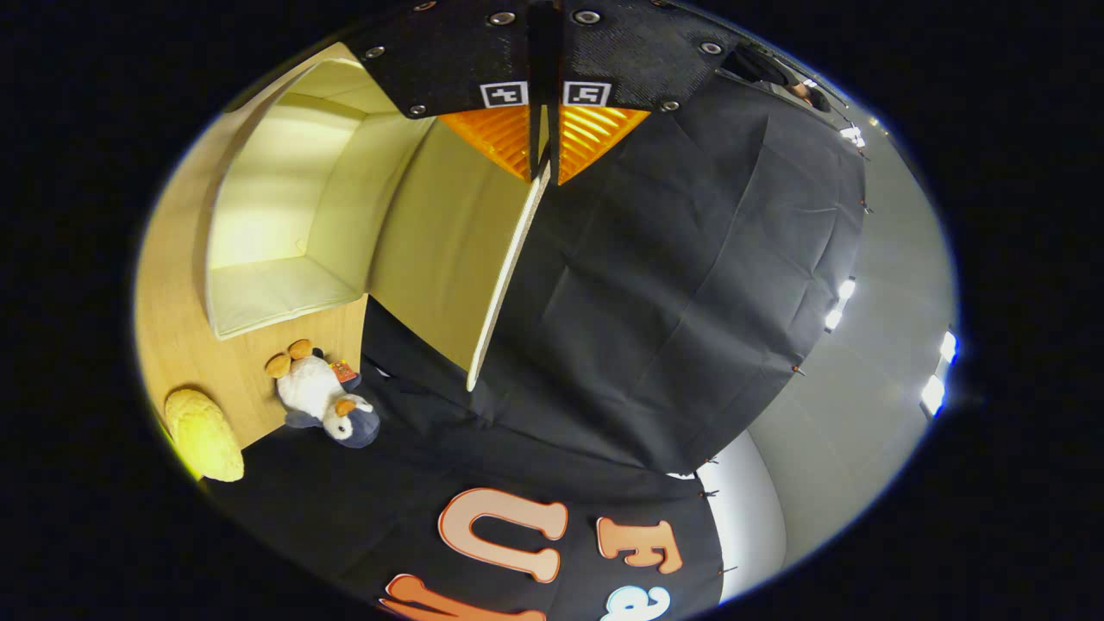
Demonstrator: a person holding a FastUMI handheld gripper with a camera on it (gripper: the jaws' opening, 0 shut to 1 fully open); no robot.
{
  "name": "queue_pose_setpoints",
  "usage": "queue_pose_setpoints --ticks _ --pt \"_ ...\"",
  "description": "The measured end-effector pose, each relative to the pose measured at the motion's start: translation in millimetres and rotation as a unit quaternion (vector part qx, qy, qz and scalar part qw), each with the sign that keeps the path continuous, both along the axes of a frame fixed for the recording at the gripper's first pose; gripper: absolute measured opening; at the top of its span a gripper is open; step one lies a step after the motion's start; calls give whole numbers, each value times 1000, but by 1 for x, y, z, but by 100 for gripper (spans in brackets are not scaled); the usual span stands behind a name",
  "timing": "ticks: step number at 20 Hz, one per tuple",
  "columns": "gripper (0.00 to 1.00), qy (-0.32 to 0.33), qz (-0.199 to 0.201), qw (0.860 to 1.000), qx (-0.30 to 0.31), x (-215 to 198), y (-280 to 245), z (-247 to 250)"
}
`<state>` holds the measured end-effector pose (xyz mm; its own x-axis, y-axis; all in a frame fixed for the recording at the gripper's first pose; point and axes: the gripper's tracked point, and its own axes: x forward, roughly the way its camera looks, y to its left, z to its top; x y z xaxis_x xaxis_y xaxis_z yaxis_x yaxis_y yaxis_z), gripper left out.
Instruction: Open the storage box then place both shoes into the box .Put the left shoe in first, then the right shoe, with the right side of both shoes facing outward in a uniform manner.
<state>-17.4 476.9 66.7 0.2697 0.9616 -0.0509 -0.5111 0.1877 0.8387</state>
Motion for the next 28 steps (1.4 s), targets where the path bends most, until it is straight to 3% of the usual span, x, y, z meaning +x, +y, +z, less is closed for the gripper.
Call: queue_pose_setpoints --ticks 7,12,16,18,23,26,28 --pt "1 -29 1 997 -71 -4 90 -3" --pt "1 -33 6 990 -137 -8 152 -38" --pt "3 -43 0 982 -184 -4 176 -68" --pt "9 -59 -4 975 -213 -10 174 -74" --pt "98 -108 -37 962 -250 14 147 -91" --pt "98 -143 -84 951 -262 38 98 -89" --pt "98 -165 -128 936 -285 53 38 -91"
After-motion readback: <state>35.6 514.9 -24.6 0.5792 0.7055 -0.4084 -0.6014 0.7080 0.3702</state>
